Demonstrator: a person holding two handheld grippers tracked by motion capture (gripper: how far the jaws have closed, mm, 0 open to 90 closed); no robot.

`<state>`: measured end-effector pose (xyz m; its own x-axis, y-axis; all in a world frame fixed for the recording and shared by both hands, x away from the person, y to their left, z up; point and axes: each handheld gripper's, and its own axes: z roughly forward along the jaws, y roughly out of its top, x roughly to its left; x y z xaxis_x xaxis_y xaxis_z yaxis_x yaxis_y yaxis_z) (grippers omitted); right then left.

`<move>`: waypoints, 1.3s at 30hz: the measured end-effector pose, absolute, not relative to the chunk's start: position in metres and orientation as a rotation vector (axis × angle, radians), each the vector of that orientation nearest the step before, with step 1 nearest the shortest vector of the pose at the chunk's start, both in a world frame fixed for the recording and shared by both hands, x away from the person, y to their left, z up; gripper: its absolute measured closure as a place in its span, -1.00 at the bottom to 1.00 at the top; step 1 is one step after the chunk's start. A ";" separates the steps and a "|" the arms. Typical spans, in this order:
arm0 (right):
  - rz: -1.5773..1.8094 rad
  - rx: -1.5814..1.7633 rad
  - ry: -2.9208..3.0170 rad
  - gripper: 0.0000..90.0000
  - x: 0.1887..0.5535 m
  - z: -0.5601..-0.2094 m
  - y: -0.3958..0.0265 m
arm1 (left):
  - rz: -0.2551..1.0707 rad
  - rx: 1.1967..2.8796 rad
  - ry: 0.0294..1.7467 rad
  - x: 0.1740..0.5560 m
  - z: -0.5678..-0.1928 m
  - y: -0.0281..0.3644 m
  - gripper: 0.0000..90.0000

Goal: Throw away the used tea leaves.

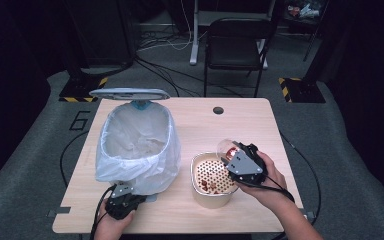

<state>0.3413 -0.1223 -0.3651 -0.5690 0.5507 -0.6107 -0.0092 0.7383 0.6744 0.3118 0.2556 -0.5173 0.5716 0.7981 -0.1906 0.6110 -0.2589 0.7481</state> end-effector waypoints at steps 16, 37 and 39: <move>0.741 0.321 1.917 -0.11 0.332 -0.376 -0.118 | 0.286 1.976 1.130 0.312 -0.517 0.256 1.00; 0.539 0.146 1.814 -0.11 0.326 -0.395 -0.106 | 0.289 1.980 1.128 0.312 -0.517 0.256 1.00; 0.527 0.128 1.804 -0.11 0.326 -0.395 -0.106 | 0.288 1.980 1.128 0.312 -0.517 0.256 1.00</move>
<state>0.3264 -0.1062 -0.3955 -0.3014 0.3510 -0.8865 -0.1814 0.8917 0.4147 0.3117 0.2555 -0.5171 0.5723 0.7984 -0.1872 0.6105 -0.2624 0.7473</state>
